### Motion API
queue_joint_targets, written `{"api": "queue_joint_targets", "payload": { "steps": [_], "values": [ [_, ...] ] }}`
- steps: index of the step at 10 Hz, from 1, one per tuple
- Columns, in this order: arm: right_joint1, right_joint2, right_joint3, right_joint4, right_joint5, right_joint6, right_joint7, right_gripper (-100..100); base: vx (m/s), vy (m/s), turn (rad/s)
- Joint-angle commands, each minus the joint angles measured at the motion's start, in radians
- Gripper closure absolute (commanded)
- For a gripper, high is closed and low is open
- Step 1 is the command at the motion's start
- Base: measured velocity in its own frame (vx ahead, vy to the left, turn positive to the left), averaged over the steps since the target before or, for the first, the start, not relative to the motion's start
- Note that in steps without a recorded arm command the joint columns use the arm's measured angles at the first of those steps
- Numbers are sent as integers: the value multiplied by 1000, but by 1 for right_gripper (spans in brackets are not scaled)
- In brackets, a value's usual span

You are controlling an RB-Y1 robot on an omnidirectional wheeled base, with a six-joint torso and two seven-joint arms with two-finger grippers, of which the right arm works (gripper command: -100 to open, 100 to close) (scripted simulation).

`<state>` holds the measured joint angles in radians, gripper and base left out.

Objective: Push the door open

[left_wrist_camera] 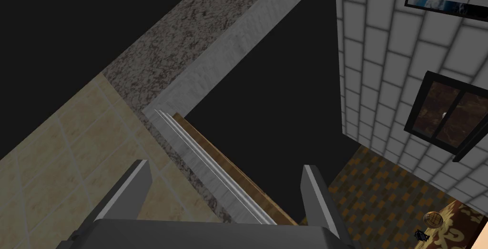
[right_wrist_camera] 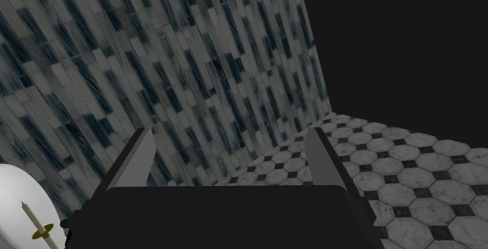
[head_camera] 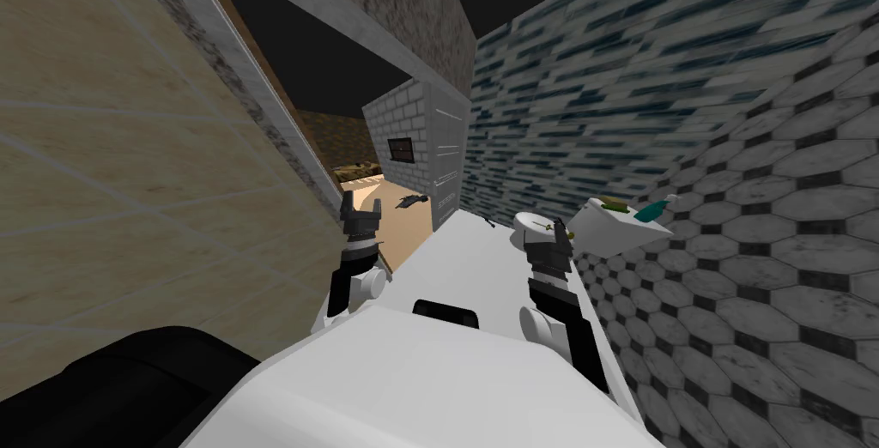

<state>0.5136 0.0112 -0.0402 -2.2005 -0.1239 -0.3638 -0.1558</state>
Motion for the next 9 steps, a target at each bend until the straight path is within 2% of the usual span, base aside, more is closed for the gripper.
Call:
{"api": "queue_joint_targets", "payload": {
  "steps": [1, 3, 9],
  "values": [
    [0, -13, 14, 9, 13, -1, -5, -100, 108, 8, 41],
    [0, -21, 23, 15, 22, -2, -9, -100, 172, -4, 26],
    [-1, -67, 90, 57, 85, -6, -35, -100, 210, -22, 48]
  ]
}}
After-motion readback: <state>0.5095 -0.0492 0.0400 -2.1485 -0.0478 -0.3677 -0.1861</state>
